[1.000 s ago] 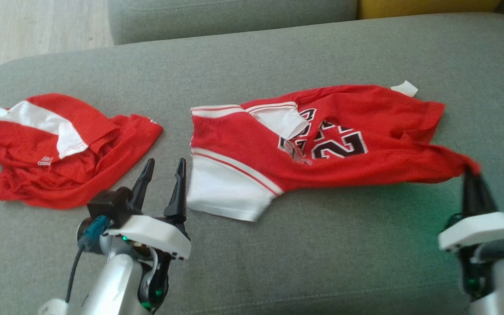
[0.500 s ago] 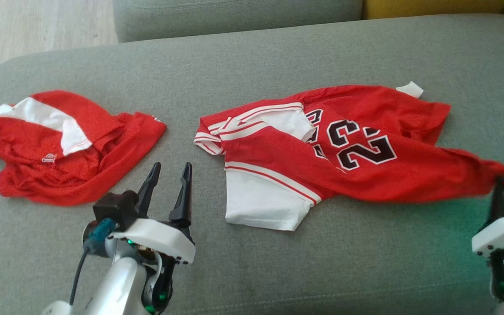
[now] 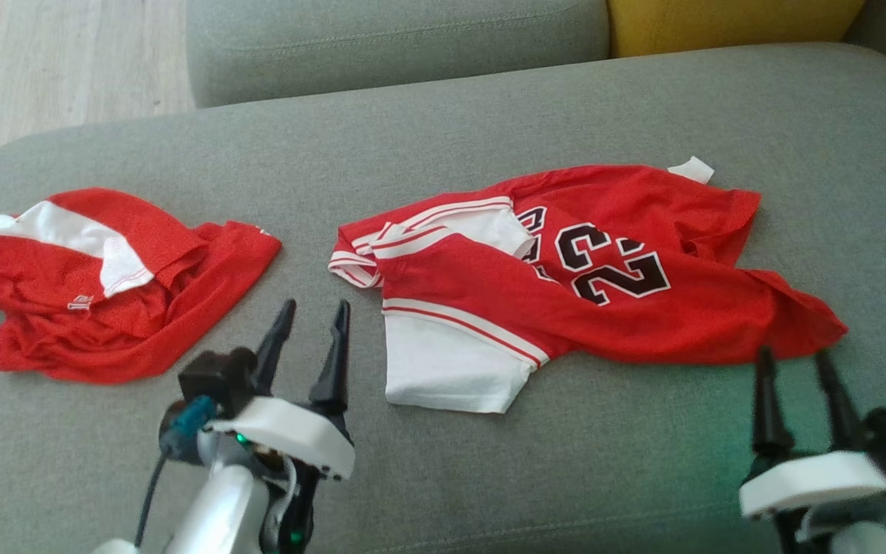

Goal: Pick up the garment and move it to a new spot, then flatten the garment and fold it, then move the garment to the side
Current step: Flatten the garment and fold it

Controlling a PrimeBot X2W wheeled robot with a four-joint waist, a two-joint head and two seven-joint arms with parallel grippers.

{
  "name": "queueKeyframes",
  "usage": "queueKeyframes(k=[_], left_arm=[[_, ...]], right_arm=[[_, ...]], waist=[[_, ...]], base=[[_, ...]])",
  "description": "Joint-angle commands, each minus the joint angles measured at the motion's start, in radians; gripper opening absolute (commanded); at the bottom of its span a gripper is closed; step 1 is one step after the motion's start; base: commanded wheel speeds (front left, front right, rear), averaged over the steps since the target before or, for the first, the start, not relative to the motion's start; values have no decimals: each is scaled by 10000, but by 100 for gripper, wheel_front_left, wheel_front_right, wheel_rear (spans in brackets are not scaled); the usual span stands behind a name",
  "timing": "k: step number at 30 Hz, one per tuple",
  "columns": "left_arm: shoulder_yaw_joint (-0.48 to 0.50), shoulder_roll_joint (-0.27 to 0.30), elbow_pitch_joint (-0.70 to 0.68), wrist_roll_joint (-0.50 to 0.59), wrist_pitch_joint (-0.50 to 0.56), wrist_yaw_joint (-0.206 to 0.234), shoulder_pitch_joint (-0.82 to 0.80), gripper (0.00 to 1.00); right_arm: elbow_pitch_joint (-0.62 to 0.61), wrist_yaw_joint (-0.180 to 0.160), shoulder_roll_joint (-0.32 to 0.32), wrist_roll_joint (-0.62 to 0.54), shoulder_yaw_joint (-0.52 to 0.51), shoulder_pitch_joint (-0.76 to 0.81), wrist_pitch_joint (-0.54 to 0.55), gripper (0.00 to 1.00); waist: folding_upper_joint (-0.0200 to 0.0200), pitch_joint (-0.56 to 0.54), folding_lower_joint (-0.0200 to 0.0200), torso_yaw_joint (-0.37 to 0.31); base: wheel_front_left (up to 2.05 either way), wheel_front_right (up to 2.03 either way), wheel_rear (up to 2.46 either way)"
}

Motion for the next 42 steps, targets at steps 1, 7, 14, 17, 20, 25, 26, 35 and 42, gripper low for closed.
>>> queueKeyframes(k=[1,7,14,17,20,25,26,35,42], left_arm=[[185,32,-373,-118,-122,63,-106,100],[-56,32,-400,-244,-122,88,42,100],[-470,32,-183,-315,-122,-111,4,100],[-893,32,291,-277,-19,-386,-86,100],[-1134,43,615,-191,173,-512,-194,100],[-1450,86,1349,-89,706,-598,-470,100],[-1459,96,1472,-78,778,-569,-530,100],[-1509,158,2365,-97,1067,-449,-984,100],[-1666,165,2751,-257,1559,-608,-1228,0]], right_arm=[[-370,65,-82,-39,561,-24,-278,100],[-328,65,-82,-47,925,70,-497,100],[-312,65,-82,-80,954,-136,-543,100],[-299,65,-82,-92,980,-190,-558,100],[-286,65,-82,-97,1011,-227,-567,100],[-223,65,-82,-85,1073,-335,-594,100],[-210,65,-82,-81,1087,-356,-600,100],[-63,65,-82,6,1224,-537,-678,100],[24,65,-82,50,1201,-691,-739,100]], waist=[[-1,-42,0,10],[-1,-57,0,39],[-1,45,0,29],[-1,116,0,-10],[-1,194,0,-54],[-1,381,0,-194],[-1,415,0,-228],[-1,646,0,-651],[-1,802,0,-874]], base=[[0,0,0],[0,0,0],[0,0,0],[0,0,0],[0,0,0],[0,0,0],[0,0,0],[0,0,0],[0,0,0]])
